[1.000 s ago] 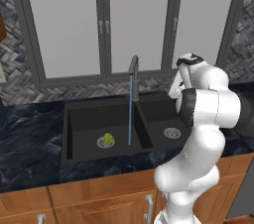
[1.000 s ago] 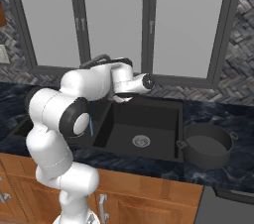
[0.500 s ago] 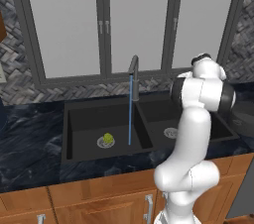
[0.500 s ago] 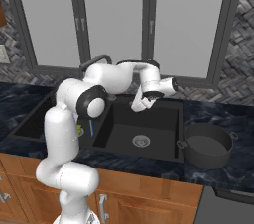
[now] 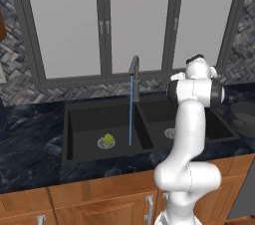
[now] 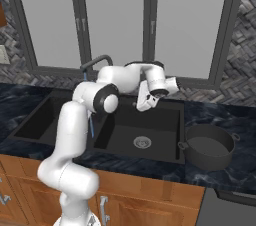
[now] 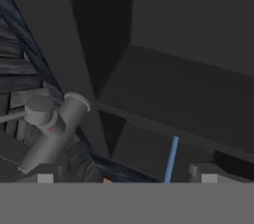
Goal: Dump the broccoli from the pot into the sink. Then turn on the water and wash the broccoli. Then turn off the water and put the broccoli back in the pot.
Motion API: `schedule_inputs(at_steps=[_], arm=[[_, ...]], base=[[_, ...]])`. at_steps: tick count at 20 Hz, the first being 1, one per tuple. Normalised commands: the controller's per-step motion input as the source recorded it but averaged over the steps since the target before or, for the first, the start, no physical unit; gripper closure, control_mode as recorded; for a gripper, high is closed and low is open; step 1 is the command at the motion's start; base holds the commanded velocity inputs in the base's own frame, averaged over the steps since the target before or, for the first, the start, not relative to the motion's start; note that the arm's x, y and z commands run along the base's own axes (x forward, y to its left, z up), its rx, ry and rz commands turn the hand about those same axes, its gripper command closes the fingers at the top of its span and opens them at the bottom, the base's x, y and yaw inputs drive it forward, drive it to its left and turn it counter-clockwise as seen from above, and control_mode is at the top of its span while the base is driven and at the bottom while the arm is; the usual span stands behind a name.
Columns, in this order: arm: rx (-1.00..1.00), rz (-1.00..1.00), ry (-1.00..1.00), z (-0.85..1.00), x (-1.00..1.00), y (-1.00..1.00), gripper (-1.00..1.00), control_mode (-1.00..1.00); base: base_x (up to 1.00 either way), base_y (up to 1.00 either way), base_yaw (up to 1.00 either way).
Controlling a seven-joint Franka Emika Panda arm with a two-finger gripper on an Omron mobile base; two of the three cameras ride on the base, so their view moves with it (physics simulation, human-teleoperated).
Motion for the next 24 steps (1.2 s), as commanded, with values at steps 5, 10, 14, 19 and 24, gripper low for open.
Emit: schedule_inputs(at_steps=[5,10,14,19,24], arm=[[0.00,-0.10,-0.20,-0.16,0.05,0.16,-1.00,-1.00],[0.00,-0.28,-0.15,-0.24,0.00,0.43,-1.00,-1.00],[0.00,-0.35,-0.03,-0.19,0.00,0.57,-1.00,-1.00],[0.00,-0.14,0.00,-0.09,0.21,0.17,-1.00,-1.00],[0.00,0.00,0.00,-0.05,0.35,0.00,-1.00,-1.00]], base=[[0.00,0.00,0.00],[0.00,0.00,0.00],[0.00,0.00,0.00],[0.00,0.00,0.00],[0.00,0.00,0.00]])
